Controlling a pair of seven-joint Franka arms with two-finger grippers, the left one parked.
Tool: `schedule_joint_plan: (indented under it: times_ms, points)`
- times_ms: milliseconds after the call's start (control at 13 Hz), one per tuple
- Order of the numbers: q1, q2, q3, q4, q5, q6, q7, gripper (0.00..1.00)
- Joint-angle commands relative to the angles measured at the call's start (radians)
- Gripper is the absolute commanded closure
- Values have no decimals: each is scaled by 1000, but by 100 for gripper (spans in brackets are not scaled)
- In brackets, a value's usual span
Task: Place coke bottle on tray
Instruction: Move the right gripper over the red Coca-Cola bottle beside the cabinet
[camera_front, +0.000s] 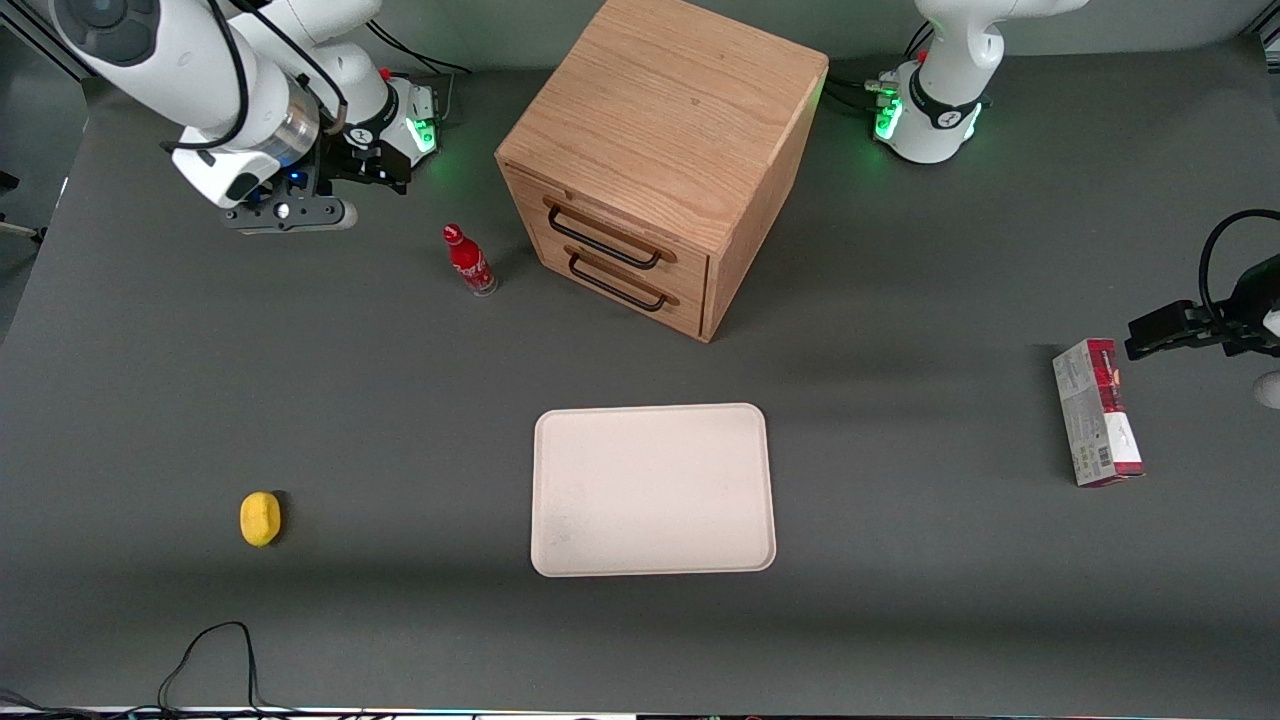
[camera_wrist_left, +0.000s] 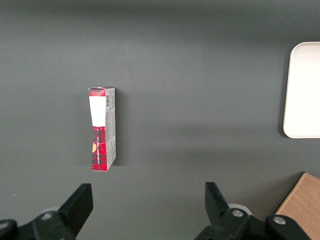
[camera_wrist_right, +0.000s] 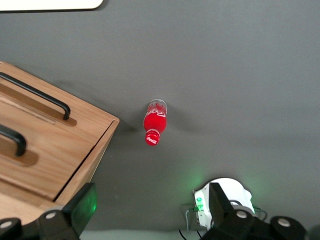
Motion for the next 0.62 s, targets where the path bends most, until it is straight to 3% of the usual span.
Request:
schedule_joint_plan:
  times_ms: [0,308,538]
  points:
    - [19,-99,-8,-208,32,130,36,1]
    - [101,-98,-10,-346,32,281,108,1]
    - [108,-98,-8,-438,30,380,113,1]
